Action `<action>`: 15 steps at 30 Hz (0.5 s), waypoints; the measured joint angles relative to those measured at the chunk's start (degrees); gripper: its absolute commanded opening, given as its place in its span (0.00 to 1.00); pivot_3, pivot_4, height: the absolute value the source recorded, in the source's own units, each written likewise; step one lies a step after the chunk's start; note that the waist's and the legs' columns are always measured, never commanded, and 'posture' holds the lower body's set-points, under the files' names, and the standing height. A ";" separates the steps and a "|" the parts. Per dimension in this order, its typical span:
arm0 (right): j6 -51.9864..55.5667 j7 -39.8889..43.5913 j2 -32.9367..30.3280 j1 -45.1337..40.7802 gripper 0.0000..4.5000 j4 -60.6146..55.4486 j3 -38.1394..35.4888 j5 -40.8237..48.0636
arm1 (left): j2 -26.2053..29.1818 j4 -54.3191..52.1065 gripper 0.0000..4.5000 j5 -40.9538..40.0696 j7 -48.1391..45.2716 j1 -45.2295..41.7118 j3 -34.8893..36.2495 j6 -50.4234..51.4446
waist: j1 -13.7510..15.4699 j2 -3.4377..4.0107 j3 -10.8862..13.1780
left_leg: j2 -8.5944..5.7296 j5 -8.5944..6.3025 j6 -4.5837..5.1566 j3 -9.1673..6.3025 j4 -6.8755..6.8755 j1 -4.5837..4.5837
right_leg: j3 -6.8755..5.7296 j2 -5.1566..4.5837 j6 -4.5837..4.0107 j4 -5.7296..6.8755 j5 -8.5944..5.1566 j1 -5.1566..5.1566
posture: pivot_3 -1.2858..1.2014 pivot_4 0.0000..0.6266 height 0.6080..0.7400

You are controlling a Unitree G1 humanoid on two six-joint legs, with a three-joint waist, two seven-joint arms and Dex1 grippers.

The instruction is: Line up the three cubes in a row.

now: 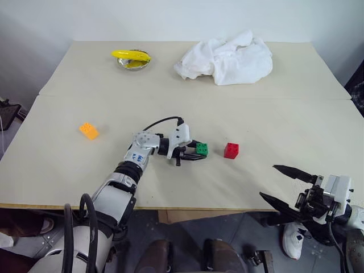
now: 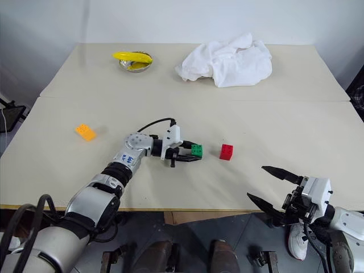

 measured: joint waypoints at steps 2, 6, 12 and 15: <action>0.00 -0.25 0.52 -0.15 1.00 0.00 0.43 -0.01 | -0.26 0.98 0.34 0.29 0.06 -0.59 0.42 0.09 | 0.02 0.00 0.00 | -0.01 0.00 0.01 0.00 0.01 0.00 | 0.00 0.00 0.00 0.00 0.00 0.00 | 0.52 0.24 1.00; 0.02 -0.71 1.24 -0.75 1.00 -0.01 1.76 -0.36 | -0.80 3.10 0.34 0.83 0.15 -1.84 0.87 0.17 | 0.04 0.00 0.00 | -0.04 0.01 0.02 0.00 0.01 0.00 | -0.01 0.00 0.00 0.03 0.00 0.00 | 0.52 0.24 1.00; 0.02 -0.80 1.41 -1.23 1.00 -0.02 2.75 -0.62 | -0.99 5.26 0.34 1.30 -0.76 -3.13 1.55 0.69 | -0.01 0.00 0.00 | -0.05 0.01 0.03 -0.02 0.02 0.00 | -0.03 0.00 0.00 0.07 0.00 0.00 | 0.52 0.24 1.00; 0.00 -0.91 1.47 -1.18 1.00 -0.03 2.91 -0.75 | -0.95 5.79 0.55 1.53 -1.13 -3.24 2.01 1.23 | -0.10 0.00 0.00 | -0.05 0.02 0.02 -0.01 0.03 0.00 | -0.03 0.01 0.00 0.08 0.00 0.00 | 0.52 0.24 1.00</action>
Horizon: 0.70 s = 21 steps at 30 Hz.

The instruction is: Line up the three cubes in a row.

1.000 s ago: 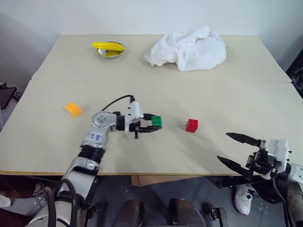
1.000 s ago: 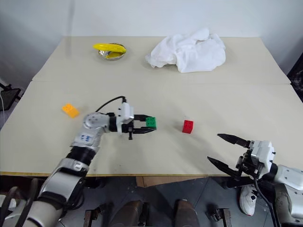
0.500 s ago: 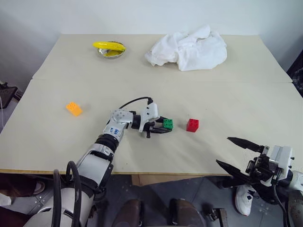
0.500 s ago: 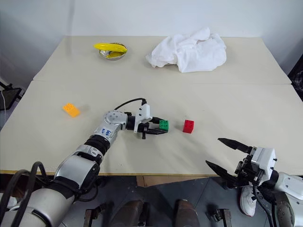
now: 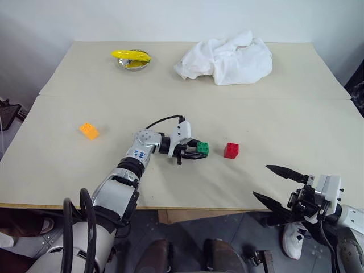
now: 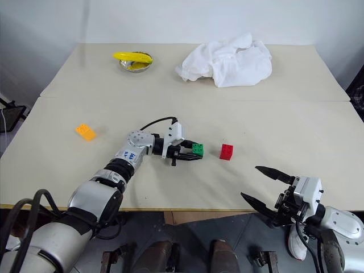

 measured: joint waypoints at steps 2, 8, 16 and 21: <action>-0.01 -0.09 0.12 0.13 1.00 0.00 0.10 -0.05 | 0.01 1.10 0.69 0.06 0.13 0.00 0.55 0.49 | -0.03 0.00 0.00 | 0.00 0.00 0.00 0.00 0.00 -0.01 | 0.00 0.00 0.00 0.01 0.00 -0.03 | 0.52 0.24 1.00; -0.04 -0.28 0.71 0.21 1.00 -0.01 0.20 -0.37 | 0.25 1.48 0.99 0.33 1.00 0.01 1.63 0.16 | 0.02 0.00 0.00 | -0.01 0.00 0.00 0.00 0.01 -0.01 | 0.00 -0.01 0.00 0.03 0.00 -0.04 | 0.52 0.24 1.00; -0.06 0.21 1.31 -0.10 1.00 -0.01 1.39 -0.52 | 4.02 -2.07 0.99 -1.47 -1.84 3.94 4.93 -2.18 | -0.25 0.01 -0.01 | 0.03 0.00 0.00 0.00 0.00 -0.01 | 0.01 -0.02 0.00 0.05 0.00 -0.07 | 0.52 0.24 1.00; 0.12 1.91 1.14 -3.37 1.00 0.41 2.93 -0.35 | 9.82 -20.67 0.99 -8.59 -8.67 17.31 8.65 -0.21 | -0.92 0.03 -0.01 | 0.18 -0.01 -0.06 0.02 0.00 0.02 | 0.14 -0.14 -0.01 0.04 0.00 -0.09 | 0.52 0.24 1.00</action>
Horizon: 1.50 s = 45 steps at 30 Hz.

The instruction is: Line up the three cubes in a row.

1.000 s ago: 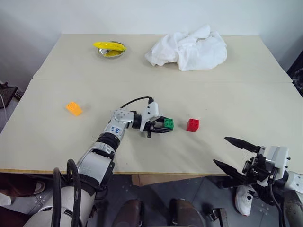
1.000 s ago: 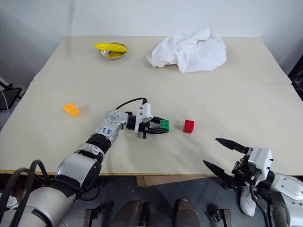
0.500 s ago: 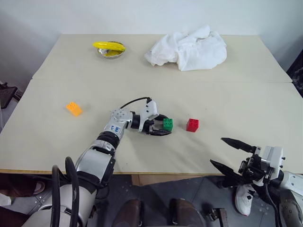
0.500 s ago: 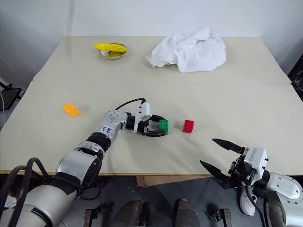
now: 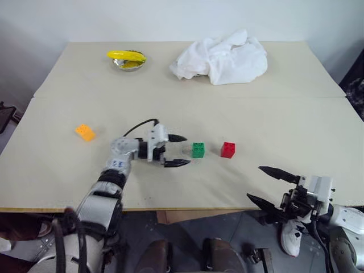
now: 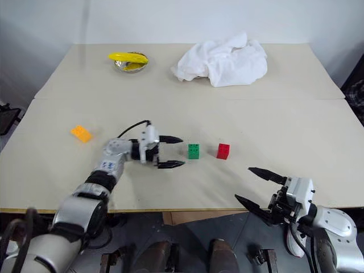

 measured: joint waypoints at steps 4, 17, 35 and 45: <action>2.86 0.81 -0.62 -5.36 1.00 2.04 1.28 1.07 | 7.32 -22.92 0.99 -4.81 4.66 18.76 5.96 7.36 | -0.84 0.04 -0.02 | 0.06 -0.04 -0.08 -0.20 0.00 0.04 | 0.47 -0.04 -0.02 0.00 0.00 0.02 | 0.52 0.24 1.00; 0.76 8.89 1.45 -16.81 1.00 10.23 7.81 0.36 | -3.37 -55.36 0.99 -13.38 42.99 58.02 35.66 16.52 | 0.51 0.04 -0.04 | 0.02 -0.10 -0.12 -0.33 -0.02 0.08 | 0.52 -0.08 -0.07 -0.39 0.00 0.18 | 0.52 0.24 1.00; 1.73 8.62 2.67 -19.90 1.00 12.88 8.93 -0.80 | 6.23 -51.27 0.99 -15.53 53.93 46.52 33.28 26.09 | 0.61 -0.02 -0.09 | 0.00 -0.10 -0.19 -0.36 -0.03 0.09 | 0.48 -0.04 -0.15 -0.22 -0.02 0.11 | 0.52 0.24 1.00; 2.92 4.88 3.26 -18.42 1.00 8.79 9.88 -1.27 | 20.87 -24.05 0.99 -12.39 43.26 24.10 25.21 31.50 | -0.22 0.00 -0.10 | -0.05 -0.10 -0.17 -0.34 -0.07 0.04 | 0.32 -0.02 -0.15 0.04 -0.02 0.01 | 0.52 0.24 1.00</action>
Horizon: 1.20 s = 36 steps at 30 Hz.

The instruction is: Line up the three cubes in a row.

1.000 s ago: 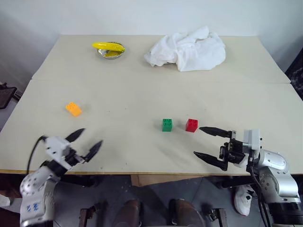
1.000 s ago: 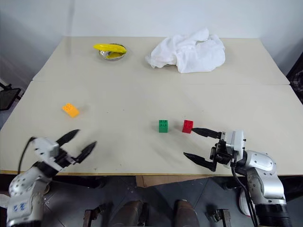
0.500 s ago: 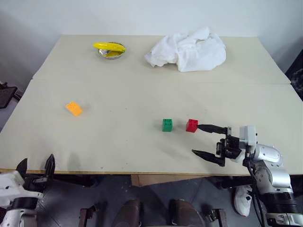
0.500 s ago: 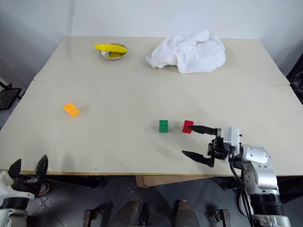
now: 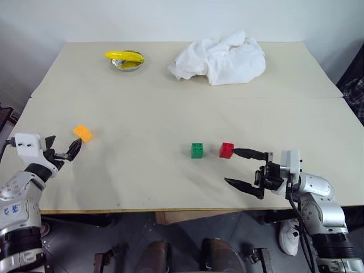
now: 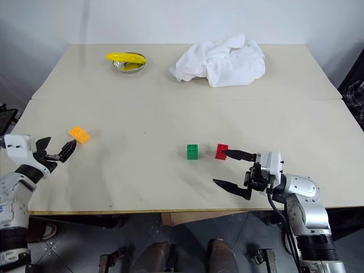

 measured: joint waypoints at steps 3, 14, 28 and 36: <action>0.44 -0.99 0.09 0.64 1.00 -1.09 0.22 0.00 | 2.44 9.28 0.99 1.61 -5.33 -6.66 -2.80 -1.64 | -0.10 -0.01 -0.01 | -0.03 0.00 0.00 0.00 0.01 0.00 | -0.04 -0.01 0.00 0.04 0.00 0.00 | 0.52 0.24 1.00; 0.77 -3.52 0.17 3.22 1.00 -4.38 0.19 0.04 | 5.57 30.68 0.87 8.82 -14.80 -17.82 -9.87 -9.73 | -0.63 -0.03 0.00 | 0.01 0.00 0.01 0.08 -0.01 0.00 | -0.58 0.02 0.01 0.07 0.00 -0.04 | 0.52 0.24 1.00; 0.64 -3.56 -0.23 5.01 1.00 -4.48 -1.42 0.05 | 5.84 36.43 0.33 9.21 -17.73 -20.68 -9.95 -14.29 | -0.50 -0.05 -0.01 | -0.01 0.00 0.03 0.08 0.03 -0.01 | -0.60 -0.02 0.01 0.10 0.00 -0.03 | 0.52 0.24 1.00; 0.63 -2.38 -2.30 6.17 1.00 -4.09 -2.32 -0.02 | 4.15 26.63 0.33 8.99 -38.52 -19.25 -16.31 -24.71 | 0.11 -0.06 -0.01 | -0.08 0.01 0.06 0.08 0.05 -0.05 | -0.63 -0.09 0.01 0.05 0.01 0.00 | 0.52 0.24 1.00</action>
